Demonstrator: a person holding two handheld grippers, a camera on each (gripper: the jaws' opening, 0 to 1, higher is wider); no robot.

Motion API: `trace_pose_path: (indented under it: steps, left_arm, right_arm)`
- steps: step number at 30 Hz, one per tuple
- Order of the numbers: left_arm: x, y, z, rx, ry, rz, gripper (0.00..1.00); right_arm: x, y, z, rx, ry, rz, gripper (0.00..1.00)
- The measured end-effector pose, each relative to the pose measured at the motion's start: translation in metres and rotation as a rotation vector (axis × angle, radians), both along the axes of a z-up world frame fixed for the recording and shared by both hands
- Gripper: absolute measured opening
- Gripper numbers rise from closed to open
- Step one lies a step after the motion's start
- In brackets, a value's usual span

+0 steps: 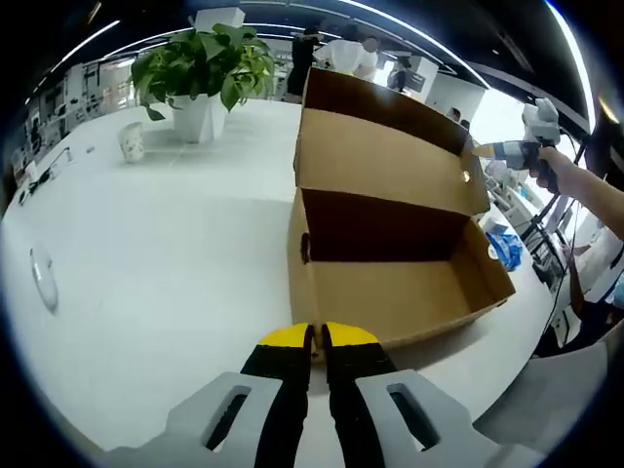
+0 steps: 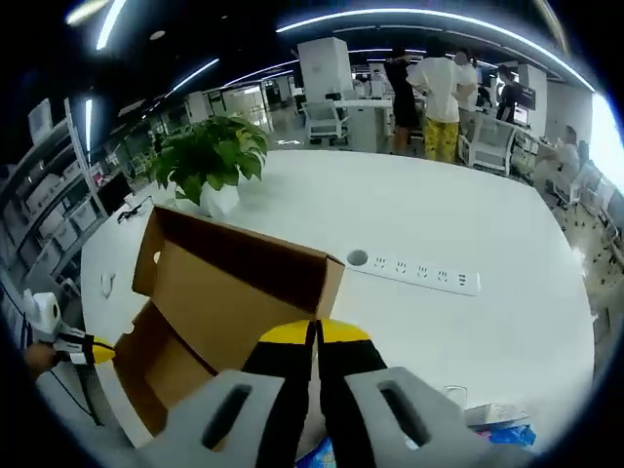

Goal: Operate the shoe box by opening the lid, removing the specified soft item, and placing it in the target area until the item is outside and the box remains undamaged.

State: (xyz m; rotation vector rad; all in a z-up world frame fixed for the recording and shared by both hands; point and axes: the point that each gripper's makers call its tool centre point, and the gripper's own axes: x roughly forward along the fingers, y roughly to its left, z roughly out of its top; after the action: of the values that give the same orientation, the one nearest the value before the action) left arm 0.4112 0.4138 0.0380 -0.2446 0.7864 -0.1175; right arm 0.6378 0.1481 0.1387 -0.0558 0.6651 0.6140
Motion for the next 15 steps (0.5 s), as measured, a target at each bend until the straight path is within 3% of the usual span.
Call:
trace_pose_path:
  steps: [15]
  left_arm:
    - [-0.001, -0.001, 0.0, -0.007, -0.007, 0.019, 0.02]
  right_arm:
    - [-0.03, -0.004, 0.016, 0.035, -0.114, -0.002, 0.0]
